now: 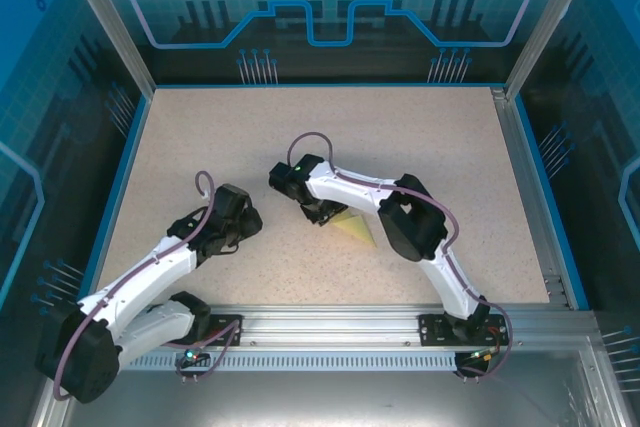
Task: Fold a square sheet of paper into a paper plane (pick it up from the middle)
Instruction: Turn over the paper at the center of the table.
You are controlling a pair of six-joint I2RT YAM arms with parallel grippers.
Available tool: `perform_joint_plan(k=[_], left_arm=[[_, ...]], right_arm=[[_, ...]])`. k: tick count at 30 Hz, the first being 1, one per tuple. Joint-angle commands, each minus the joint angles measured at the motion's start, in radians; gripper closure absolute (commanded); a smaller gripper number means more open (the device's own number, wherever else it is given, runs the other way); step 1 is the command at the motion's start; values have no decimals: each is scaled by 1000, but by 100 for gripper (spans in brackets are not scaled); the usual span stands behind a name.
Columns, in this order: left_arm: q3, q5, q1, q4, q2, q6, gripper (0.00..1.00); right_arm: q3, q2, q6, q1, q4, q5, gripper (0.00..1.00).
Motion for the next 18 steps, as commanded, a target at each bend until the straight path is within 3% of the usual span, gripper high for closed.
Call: perform_joint_plan(k=[1,3,6,9,11,12,14,15,18], left_arm=[[24,7,10,-16,17,-3,54],[32,6,11,-19,18,-6,54],[33,23,10,-11,16,-10,54],[32,92,10,27,33,11,52],[35,144,10,53,59,23,52],[40,166,10,62,75,27,52],[47,203,9,83,107,32,52],[54,218,10,87,125,32,52],[69,242,10,96,168,34,52]], right_arm=[[-93,-159,-33,-15,195,-273,41],[-172,-249,-33,-48,286,-395,39],[-352,-411,-7,-114,428,-482,37],[-569,-543,-2,-224,646,-680,48],[-657,-559,-1,-301,735,-820,68],[-685,-554,-7,-328,759,-860,71],[-690,-523,-48,-364,760,-910,64],[-672,-503,-71,-371,729,-892,57],[-633,-451,-126,-381,677,-818,51]])
